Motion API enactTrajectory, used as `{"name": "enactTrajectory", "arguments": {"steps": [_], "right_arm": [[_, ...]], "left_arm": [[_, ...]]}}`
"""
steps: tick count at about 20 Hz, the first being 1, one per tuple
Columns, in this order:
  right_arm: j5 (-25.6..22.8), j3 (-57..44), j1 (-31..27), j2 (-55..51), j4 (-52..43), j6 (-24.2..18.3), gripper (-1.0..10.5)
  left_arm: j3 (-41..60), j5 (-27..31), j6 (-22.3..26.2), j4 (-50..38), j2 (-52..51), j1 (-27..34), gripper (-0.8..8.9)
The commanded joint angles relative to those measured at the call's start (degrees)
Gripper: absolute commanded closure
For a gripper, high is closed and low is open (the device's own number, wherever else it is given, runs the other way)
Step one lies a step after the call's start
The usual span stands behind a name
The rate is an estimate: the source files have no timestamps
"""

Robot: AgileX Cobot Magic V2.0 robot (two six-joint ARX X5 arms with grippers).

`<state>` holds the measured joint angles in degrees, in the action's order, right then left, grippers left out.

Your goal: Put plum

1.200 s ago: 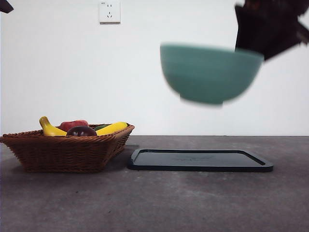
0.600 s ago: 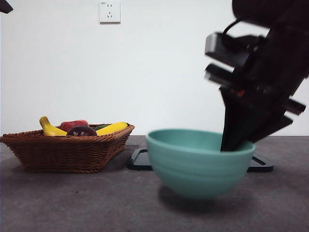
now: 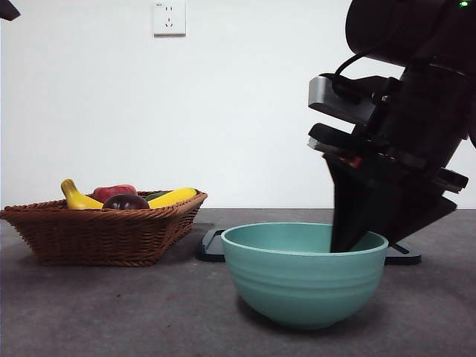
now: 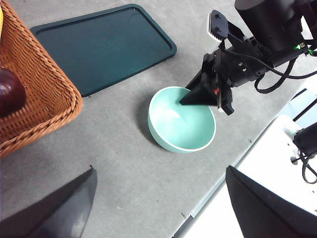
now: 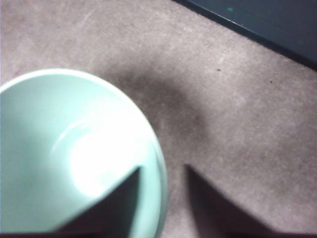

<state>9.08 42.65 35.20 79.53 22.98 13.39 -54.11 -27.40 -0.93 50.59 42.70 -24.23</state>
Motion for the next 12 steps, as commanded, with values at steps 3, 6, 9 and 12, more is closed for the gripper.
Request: {"name": "enactTrajectory", "arguments": {"steps": [3, 6, 9, 12], "right_arm": [[-0.5, 0.7, 0.4, -1.6, -0.2, 1.5, 6.7], [-0.7, 2.4, -0.1, -6.4, 1.7, 1.4, 6.7], [-0.6, 5.1, -0.1, -13.1, 5.4, 1.0, 6.7], [-0.5, 7.4, -0.1, -19.8, 8.6, 1.0, 6.7]], "left_arm": [[-0.7, -0.4, 0.0, -0.5, 0.3, -0.2, 4.09], [-0.7, -0.4, 0.0, -0.5, 0.3, -0.2, 4.09], [-0.7, -0.4, 0.0, -0.5, 0.3, -0.2, 4.09], [-0.7, -0.4, 0.0, -0.5, 0.3, -0.2, 4.09]]}}
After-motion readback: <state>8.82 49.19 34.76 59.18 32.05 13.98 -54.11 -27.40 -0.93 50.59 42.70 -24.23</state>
